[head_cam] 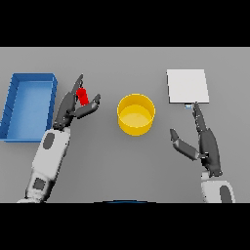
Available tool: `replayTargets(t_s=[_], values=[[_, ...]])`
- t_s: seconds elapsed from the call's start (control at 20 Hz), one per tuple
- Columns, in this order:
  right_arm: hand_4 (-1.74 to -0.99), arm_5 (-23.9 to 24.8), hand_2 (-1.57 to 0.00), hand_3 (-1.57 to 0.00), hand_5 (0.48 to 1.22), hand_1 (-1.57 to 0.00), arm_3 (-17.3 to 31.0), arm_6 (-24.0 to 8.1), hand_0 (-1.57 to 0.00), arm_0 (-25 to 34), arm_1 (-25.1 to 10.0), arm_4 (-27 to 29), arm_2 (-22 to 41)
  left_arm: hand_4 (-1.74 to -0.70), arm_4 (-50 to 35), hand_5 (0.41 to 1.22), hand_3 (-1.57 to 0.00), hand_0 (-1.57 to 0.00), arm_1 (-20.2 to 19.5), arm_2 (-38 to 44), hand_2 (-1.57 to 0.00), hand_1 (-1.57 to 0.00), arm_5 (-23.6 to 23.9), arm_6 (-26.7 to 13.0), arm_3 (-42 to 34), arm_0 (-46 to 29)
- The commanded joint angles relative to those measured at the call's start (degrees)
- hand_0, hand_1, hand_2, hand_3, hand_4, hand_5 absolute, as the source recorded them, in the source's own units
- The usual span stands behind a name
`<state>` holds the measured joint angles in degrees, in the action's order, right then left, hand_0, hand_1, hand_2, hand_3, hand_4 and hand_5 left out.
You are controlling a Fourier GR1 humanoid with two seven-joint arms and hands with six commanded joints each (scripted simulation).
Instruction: Pick up the red beaker and tilt it to pour out 1 green nut into yellow bowl. Pick up the yellow bowl and place it on the metallic measuring scale.
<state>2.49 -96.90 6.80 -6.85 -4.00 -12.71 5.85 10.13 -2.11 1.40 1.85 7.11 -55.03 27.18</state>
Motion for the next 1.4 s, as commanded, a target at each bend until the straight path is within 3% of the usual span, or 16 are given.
replayTargets(t_s=[0.0,0.15,0.2,0.3,0.4,0.55,0.65,0.75,1.05,1.35], values=[[-1.264,0.32,0.00,0.00,0.640,0.00,0.10,-0.53,0.00,-0.10,-0.12,-0.12,-0.29,-1.32,-0.34,0.692,0.00,0.00,-0.31,0.56,0.00,0.00,-0.18,0.78,0.87,0.56],[-1.261,0.37,0.00,0.00,0.641,0.00,-0.16,-2.11,0.00,1.54,-1.03,0.28,-1.18,-1.35,-0.96,0.704,0.00,0.00,0.86,1.42,0.00,0.00,0.62,1.95,2.90,1.85],[-1.259,0.13,0.00,0.00,0.642,0.00,-0.10,-2.15,0.00,1.25,-1.15,0.60,-1.32,-1.38,-1.69,0.724,-0.03,0.00,1.24,2.10,-0.07,-0.03,0.73,2.16,3.44,2.89],[-1.258,0.25,0.00,0.00,0.644,0.00,-0.62,-1.17,0.00,0.58,-0.76,-0.19,-0.48,-1.45,-2.57,0.783,-0.29,-0.29,1.74,3.65,-0.36,-0.33,1.97,2.48,5.48,3.64],[-1.255,0.51,0.00,0.00,0.644,0.00,-0.01,-1.66,0.00,0.89,-0.47,-0.47,-0.42,-1.50,-1.99,0.941,-0.72,-0.66,1.96,3.95,-0.73,-0.70,3.44,1.83,6.89,5.08],[-1.252,0.35,0.00,0.00,0.644,0.00,-0.58,-1.82,0.00,0.54,-0.53,-0.11,-0.51,-1.60,-0.76,1.078,-0.97,-1.11,1.33,3.18,-1.14,-1.12,2.60,5.10,8.82,5.98],[-1.254,0.05,0.00,0.00,0.644,0.00,-0.34,-0.91,0.00,0.09,-0.58,0.52,-0.80,-1.54,0.17,1.129,-1.19,-1.27,1.81,2.01,-1.30,-1.29,2.90,4.63,8.22,5.68],[-1.257,0.18,0.00,0.00,0.645,0.00,-0.52,-2.13,0.00,0.85,-0.73,0.59,-1.01,-1.51,0.44,1.162,-1.33,-1.38,2.00,2.21,-1.40,-1.39,3.02,3.97,7.42,5.21],[-1.258,0.93,0.00,0.00,0.646,0.00,-0.67,-1.61,0.00,0.09,-0.32,-0.65,-0.42,-1.68,-3.35,1.122,-1.51,-1.52,3.03,3.02,-1.52,-1.52,5.04,3.98,2.99,4.65],[-1.261,0.41,0.00,0.00,0.661,0.00,-0.88,-0.53,0.00,0.34,-1.07,-0.30,-0.77,-1.72,1.11,1.117,-1.55,-1.56,-1.09,-3.04,-1.56,-1.56,4.93,-2.31,-4.14,6.04]])
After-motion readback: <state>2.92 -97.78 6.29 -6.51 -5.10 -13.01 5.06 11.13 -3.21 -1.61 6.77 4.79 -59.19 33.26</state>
